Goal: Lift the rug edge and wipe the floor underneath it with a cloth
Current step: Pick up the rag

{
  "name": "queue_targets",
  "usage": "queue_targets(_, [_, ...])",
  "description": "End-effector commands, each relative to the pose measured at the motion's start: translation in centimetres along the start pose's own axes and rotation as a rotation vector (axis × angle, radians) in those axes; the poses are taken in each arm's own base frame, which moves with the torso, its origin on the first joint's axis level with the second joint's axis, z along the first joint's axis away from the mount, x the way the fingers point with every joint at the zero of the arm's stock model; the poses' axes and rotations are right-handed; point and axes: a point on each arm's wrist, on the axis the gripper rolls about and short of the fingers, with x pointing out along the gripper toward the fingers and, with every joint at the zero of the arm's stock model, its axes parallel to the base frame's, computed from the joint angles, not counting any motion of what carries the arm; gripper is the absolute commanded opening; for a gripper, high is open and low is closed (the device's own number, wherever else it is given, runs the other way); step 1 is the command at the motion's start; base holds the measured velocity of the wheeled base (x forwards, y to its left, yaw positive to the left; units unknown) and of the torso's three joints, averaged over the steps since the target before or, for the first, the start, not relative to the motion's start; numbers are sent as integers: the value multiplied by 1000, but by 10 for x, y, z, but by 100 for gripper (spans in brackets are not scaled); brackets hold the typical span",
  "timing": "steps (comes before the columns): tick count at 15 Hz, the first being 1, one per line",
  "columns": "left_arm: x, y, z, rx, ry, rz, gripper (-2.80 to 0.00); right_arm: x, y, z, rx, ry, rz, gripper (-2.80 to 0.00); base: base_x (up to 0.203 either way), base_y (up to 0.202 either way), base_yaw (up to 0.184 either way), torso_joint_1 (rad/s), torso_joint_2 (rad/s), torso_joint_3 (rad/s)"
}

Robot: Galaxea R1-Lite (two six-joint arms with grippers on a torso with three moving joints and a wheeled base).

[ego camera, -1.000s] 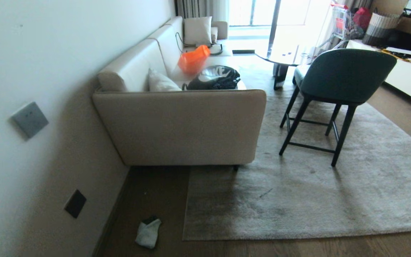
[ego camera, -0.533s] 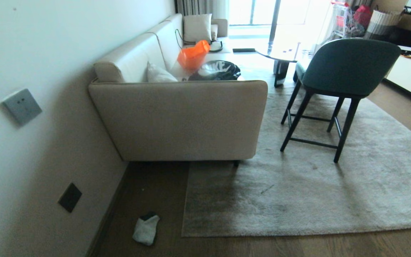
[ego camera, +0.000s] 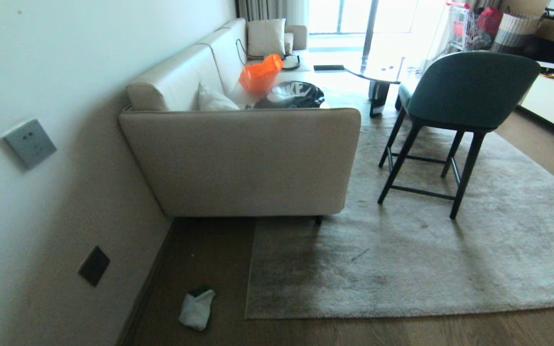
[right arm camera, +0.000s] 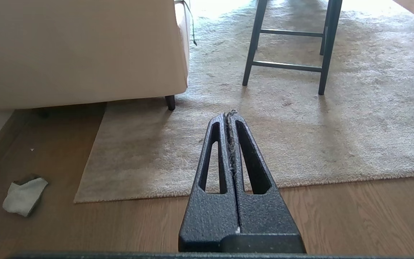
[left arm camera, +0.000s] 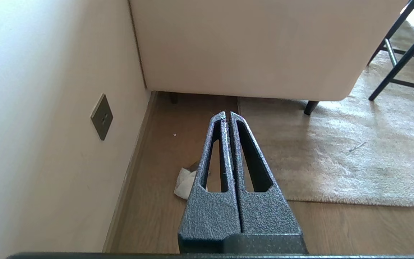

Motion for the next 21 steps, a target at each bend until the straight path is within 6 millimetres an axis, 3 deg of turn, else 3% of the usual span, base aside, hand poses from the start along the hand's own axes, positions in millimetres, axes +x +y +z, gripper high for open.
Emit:
queue_targets(1, [0,0,0,-1,0,0,-280,0,0,0,0,1,0,-280,0,0,0,0,0,0])
queue_targets(21, [0,0,0,-1,0,1,-280,0,0,0,0,1,0,-280,0,0,0,4,17,19])
